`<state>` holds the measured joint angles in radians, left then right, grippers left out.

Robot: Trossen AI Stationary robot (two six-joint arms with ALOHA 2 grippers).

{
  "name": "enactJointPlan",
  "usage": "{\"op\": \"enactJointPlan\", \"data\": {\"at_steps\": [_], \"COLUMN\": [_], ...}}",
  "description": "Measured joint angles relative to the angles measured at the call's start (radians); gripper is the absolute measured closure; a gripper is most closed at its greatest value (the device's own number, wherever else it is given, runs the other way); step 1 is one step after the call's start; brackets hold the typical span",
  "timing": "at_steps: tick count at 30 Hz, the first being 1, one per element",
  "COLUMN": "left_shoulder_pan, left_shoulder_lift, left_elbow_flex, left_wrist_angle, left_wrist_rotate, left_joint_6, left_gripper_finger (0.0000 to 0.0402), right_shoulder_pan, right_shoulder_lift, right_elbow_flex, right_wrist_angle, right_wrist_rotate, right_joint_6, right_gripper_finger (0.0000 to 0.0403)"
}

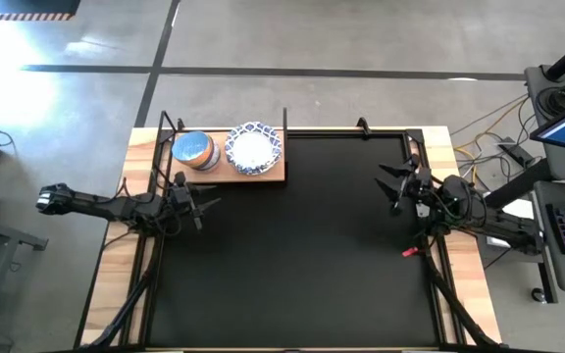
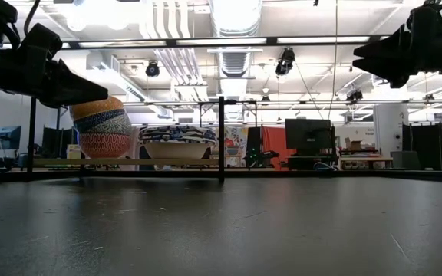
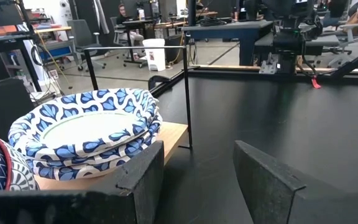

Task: Place and stack bowls onto a shelf
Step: Return to Home Position

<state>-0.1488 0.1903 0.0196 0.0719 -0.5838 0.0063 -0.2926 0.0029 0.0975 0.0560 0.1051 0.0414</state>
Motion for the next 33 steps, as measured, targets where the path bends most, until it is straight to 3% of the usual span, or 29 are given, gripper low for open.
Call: {"op": "enactJointPlan", "data": {"at_steps": [33], "left_shoulder_pan": [0.000], "left_shoulder_lift": [0.000], "left_elbow_flex": [0.000], "left_wrist_angle": [0.001], "left_wrist_rotate": [0.000], "left_joint_6": [0.000], "left_gripper_finger": [0.0225], "right_shoulder_pan": [-0.007], "right_shoulder_lift": [0.033], "right_elbow_flex": [0.000], "right_wrist_angle": [0.000], "right_wrist_rotate": [0.000], "right_joint_6": [0.010], "right_gripper_finger": [0.0193]}}
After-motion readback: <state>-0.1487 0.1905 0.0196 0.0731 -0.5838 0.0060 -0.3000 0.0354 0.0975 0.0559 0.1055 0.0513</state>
